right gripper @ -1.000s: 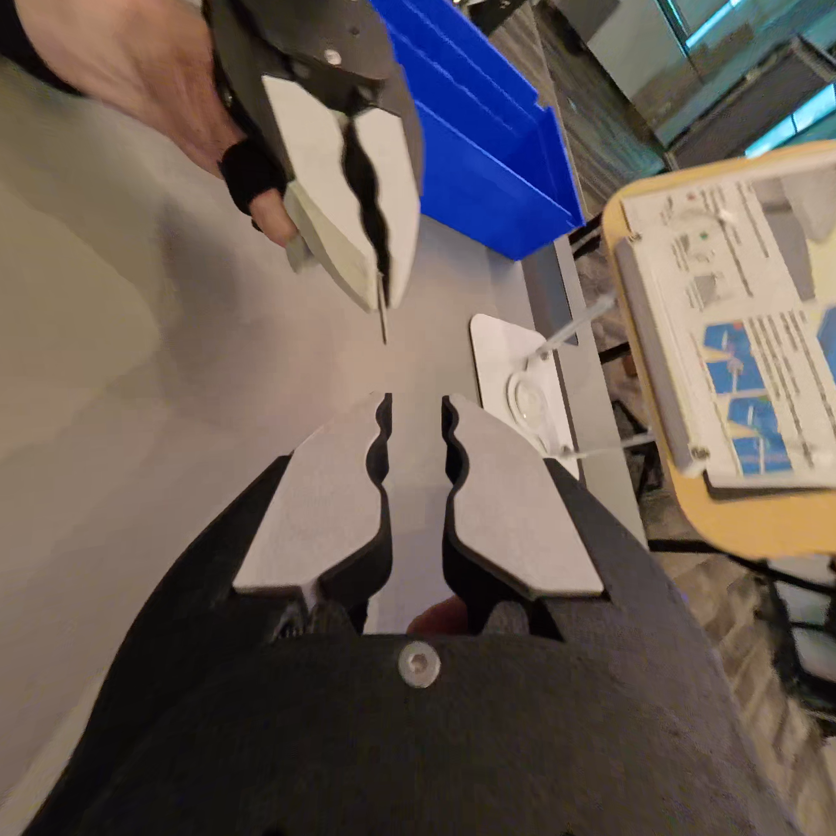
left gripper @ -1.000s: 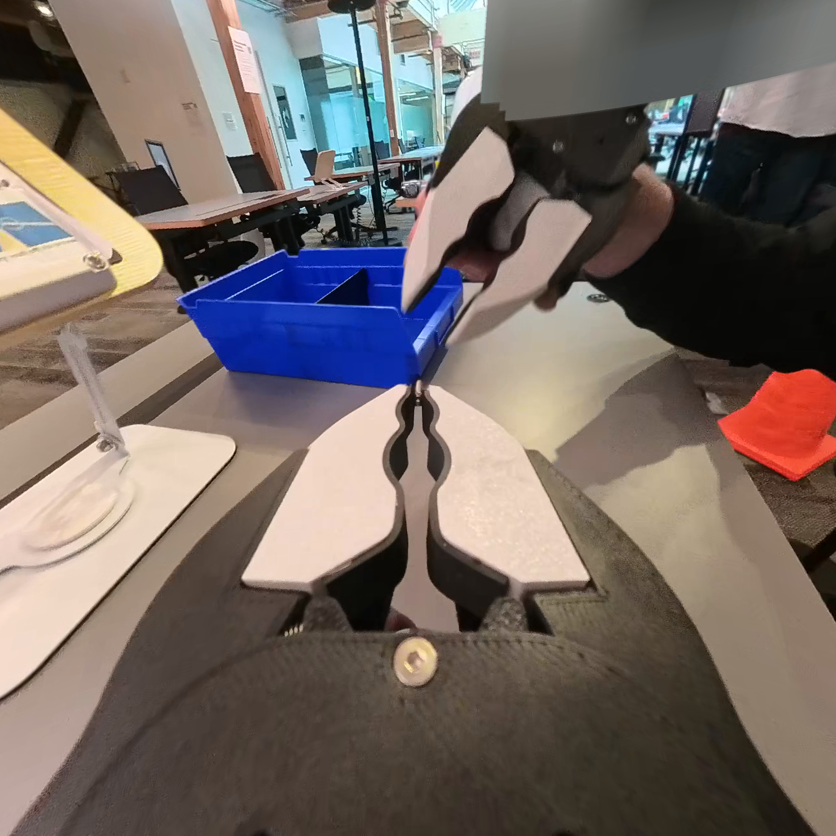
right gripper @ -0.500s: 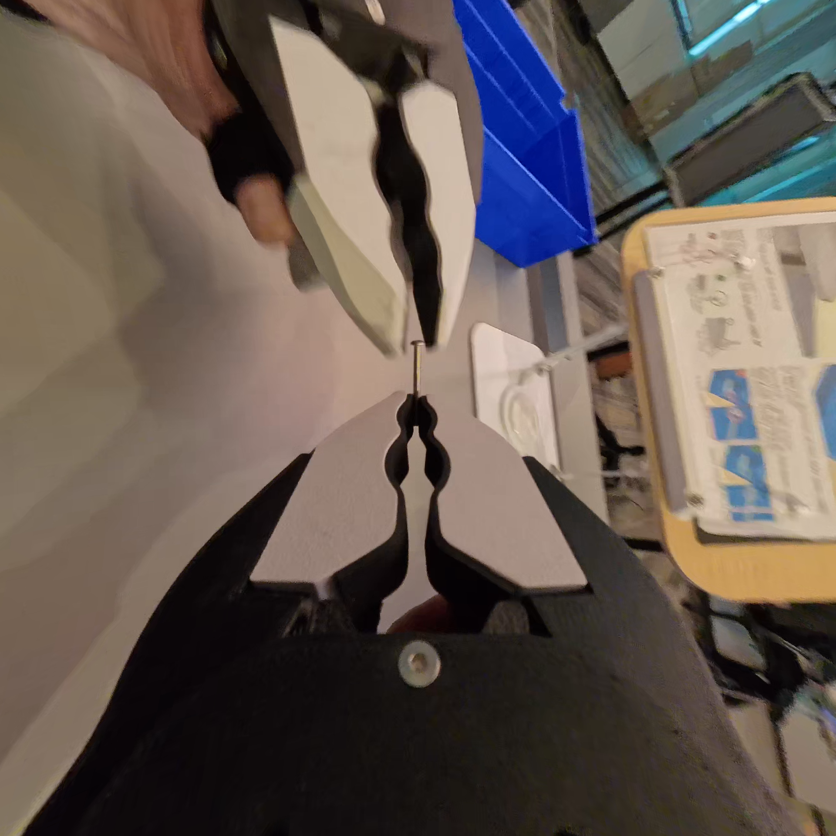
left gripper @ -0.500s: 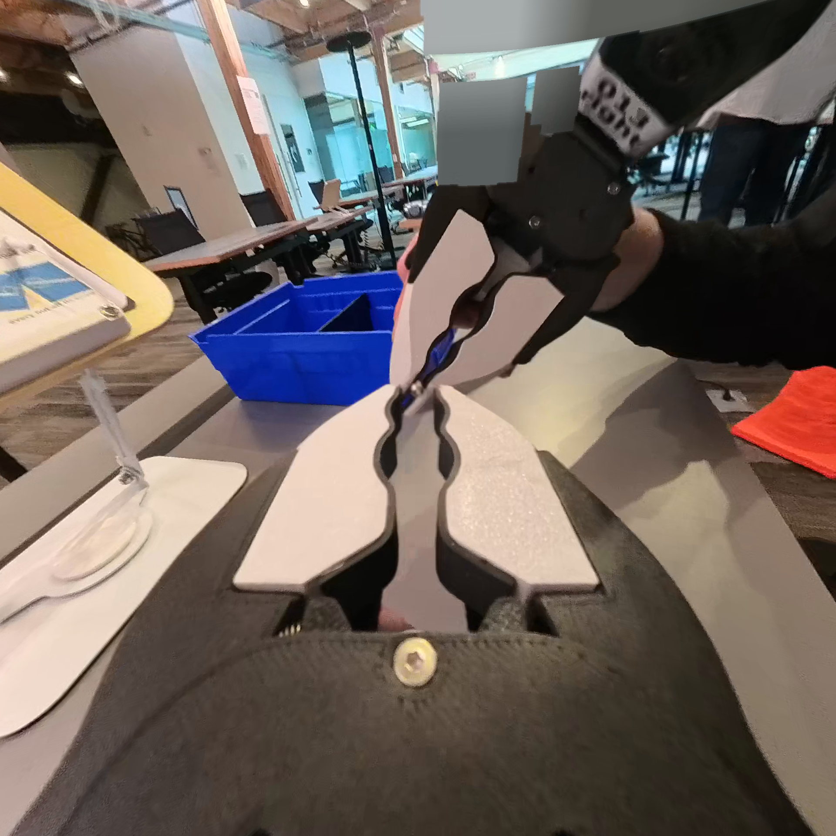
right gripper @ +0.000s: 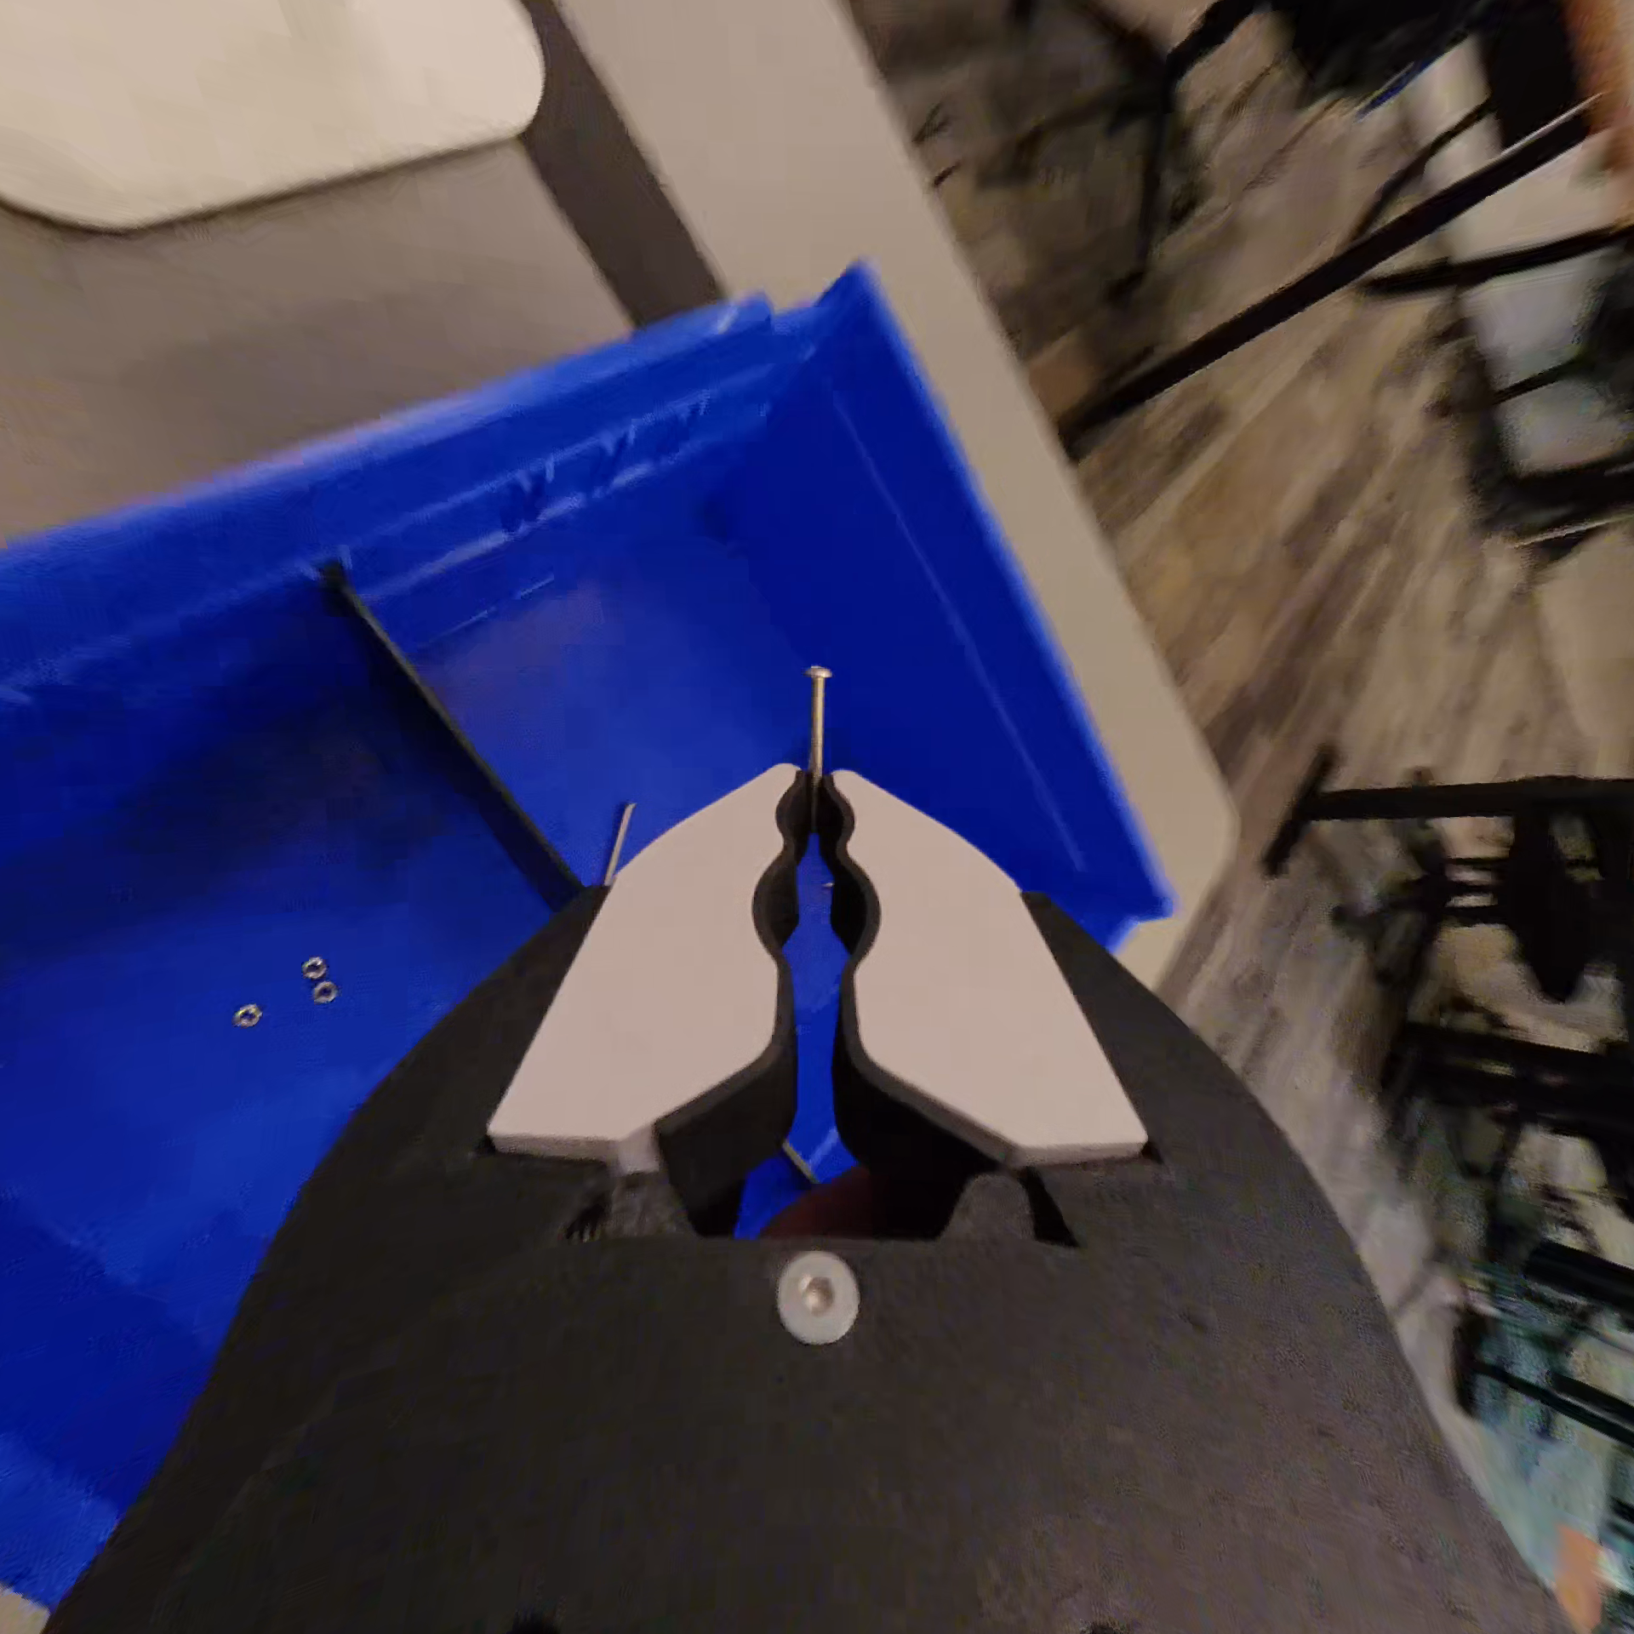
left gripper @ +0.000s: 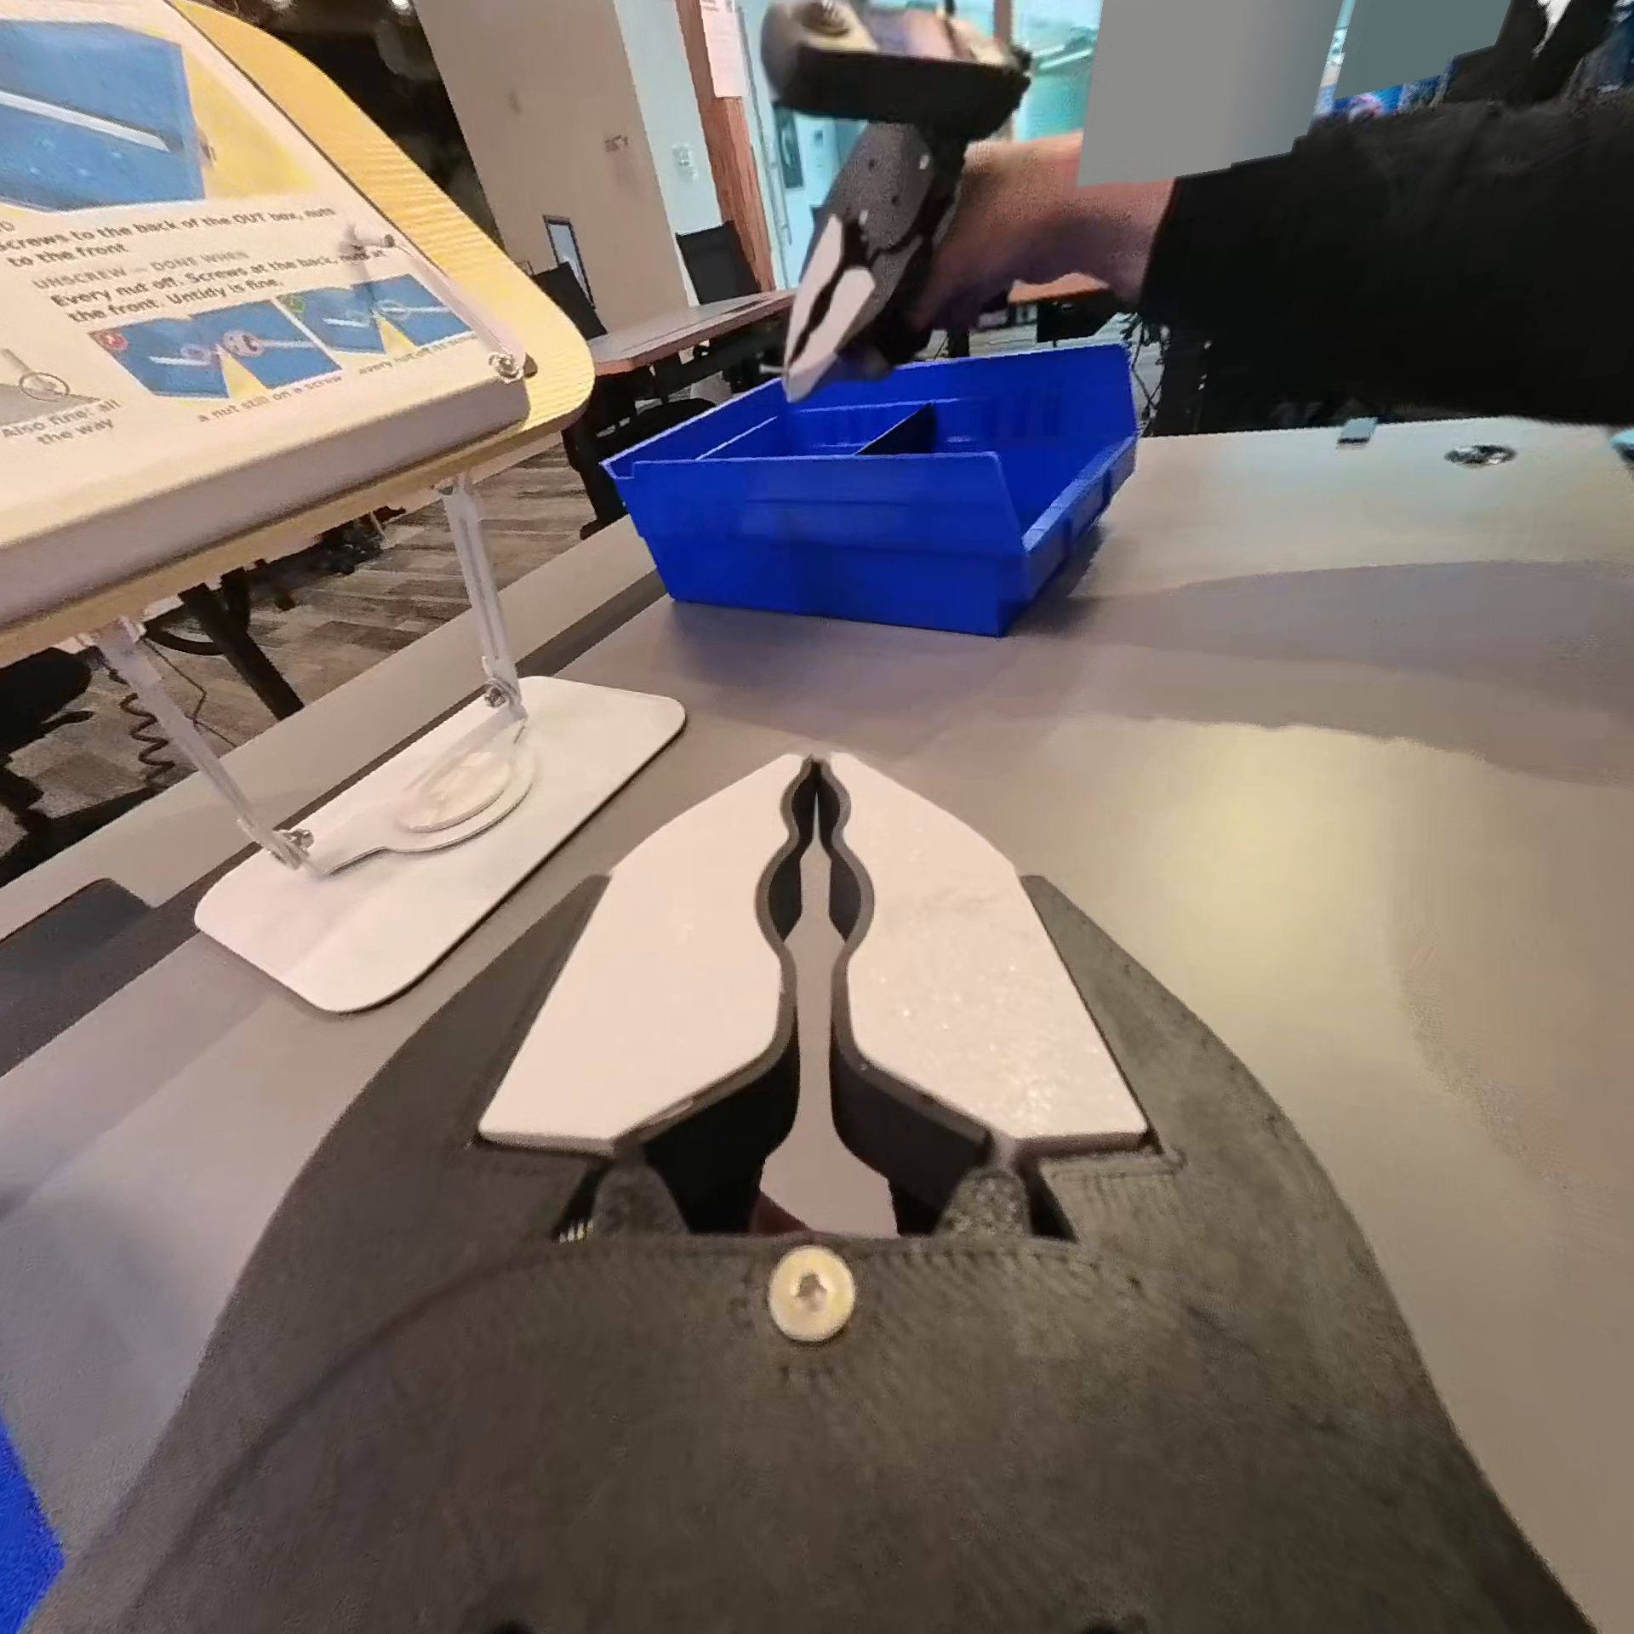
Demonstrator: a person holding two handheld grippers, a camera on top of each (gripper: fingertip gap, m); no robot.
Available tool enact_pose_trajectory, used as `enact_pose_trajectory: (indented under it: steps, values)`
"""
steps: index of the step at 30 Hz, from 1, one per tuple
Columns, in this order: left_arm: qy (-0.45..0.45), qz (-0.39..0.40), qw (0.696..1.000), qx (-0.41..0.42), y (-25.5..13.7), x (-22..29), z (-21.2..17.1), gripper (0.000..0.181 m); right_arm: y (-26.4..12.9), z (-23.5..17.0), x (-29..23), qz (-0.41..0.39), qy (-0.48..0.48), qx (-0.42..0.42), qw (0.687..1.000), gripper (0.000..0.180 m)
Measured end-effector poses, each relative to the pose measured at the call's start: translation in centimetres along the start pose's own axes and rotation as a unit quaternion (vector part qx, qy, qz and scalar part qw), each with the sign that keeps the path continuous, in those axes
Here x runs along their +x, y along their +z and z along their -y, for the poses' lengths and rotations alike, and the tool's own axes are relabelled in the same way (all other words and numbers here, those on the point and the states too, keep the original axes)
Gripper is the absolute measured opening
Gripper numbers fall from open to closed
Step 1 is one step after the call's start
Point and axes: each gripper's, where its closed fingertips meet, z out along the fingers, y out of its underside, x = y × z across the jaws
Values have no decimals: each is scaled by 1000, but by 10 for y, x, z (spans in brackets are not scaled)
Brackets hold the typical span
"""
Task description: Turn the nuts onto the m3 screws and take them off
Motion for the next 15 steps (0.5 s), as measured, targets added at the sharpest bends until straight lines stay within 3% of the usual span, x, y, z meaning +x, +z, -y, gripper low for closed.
enact_pose_trajectory:
  steps: [3,6,11,15]
  values:
    - [-3,-8,1000,-6,2,1,-5,3,29,-17,-2,43,25,-50,998,2]
    - [-4,-9,1000,-11,4,1,-8,11,28,-15,0,55,44,-46,996,26]
    - [-9,2,1000,-4,1,-4,-6,17,-30,-13,27,-23,81,12,996,29]
    - [-7,17,1000,-4,-6,-10,-4,18,-86,-49,25,-68,112,3,991,30]
